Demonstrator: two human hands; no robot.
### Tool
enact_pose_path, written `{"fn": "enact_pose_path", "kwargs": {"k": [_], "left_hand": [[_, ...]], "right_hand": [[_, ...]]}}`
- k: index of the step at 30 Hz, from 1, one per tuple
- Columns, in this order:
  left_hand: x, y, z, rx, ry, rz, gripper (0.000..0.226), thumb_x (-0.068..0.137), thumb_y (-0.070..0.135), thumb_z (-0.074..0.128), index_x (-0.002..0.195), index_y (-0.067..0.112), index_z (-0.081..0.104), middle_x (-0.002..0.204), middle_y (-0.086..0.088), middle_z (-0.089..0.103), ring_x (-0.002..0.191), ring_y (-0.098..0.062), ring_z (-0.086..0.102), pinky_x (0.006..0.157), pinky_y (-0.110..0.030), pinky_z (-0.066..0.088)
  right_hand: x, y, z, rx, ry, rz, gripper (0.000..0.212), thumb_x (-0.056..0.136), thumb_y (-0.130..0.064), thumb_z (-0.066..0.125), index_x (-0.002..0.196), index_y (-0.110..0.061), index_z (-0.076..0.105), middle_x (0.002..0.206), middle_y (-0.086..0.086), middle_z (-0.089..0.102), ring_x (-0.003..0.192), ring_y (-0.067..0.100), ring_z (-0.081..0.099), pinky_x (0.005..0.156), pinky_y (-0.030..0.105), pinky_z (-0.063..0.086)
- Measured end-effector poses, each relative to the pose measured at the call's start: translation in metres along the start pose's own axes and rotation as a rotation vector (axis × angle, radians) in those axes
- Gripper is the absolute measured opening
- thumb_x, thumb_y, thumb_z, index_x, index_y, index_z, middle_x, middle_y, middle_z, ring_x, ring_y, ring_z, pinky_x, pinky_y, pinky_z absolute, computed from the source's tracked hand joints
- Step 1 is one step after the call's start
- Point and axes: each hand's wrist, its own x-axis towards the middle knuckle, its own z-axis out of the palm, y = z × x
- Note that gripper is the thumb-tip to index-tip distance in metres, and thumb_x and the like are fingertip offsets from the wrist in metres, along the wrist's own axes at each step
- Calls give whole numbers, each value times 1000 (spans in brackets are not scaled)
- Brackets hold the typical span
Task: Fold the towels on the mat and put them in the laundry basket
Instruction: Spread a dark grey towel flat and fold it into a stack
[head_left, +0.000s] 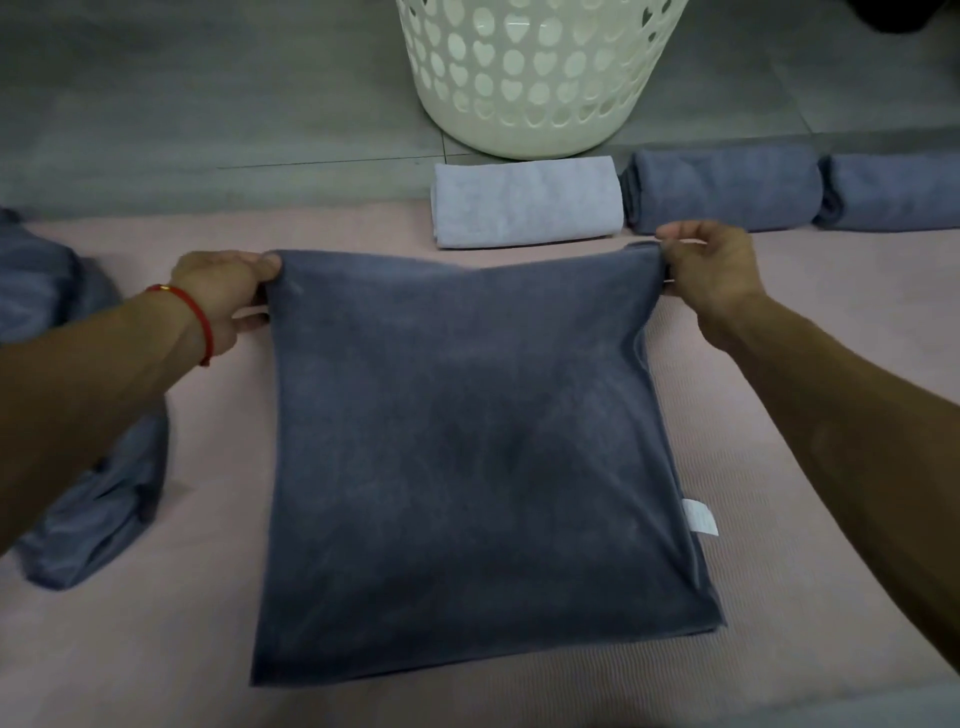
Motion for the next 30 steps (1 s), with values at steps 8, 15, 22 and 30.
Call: {"fn": "enact_pose_path", "kwargs": {"k": [8,15,22,30], "left_hand": [[22,-7,10,-20,13,-128,23,96,16,64,117,10,61,111,-5,64,86,-17,63,74,-33,51],[36,-10,21,93,18,-151,22,94,30,68,107,12,64,102,-4,66,88,-21,63,64,-34,51],[54,-7,30,180,79,27,19,90,30,75,83,13,68,80,-7,66,67,-22,62,48,-29,56],[52,0,17,-172,-70,-22,7,88,23,65,86,17,67,87,1,67,75,-13,64,65,-25,51]], "right_hand": [[25,-8,10,55,-77,-1,10,95,-11,67,99,-14,76,93,2,73,82,16,66,66,22,58],[49,12,22,-327,-135,22,21,93,-28,71,107,-12,70,99,9,71,87,27,70,79,39,62],[69,14,44,-603,-114,-119,26,88,-30,77,105,-12,71,101,6,69,95,21,64,81,30,50],[64,-3,41,-58,-23,42,16,90,-28,64,95,-13,69,101,6,71,96,20,66,87,35,57]]}}
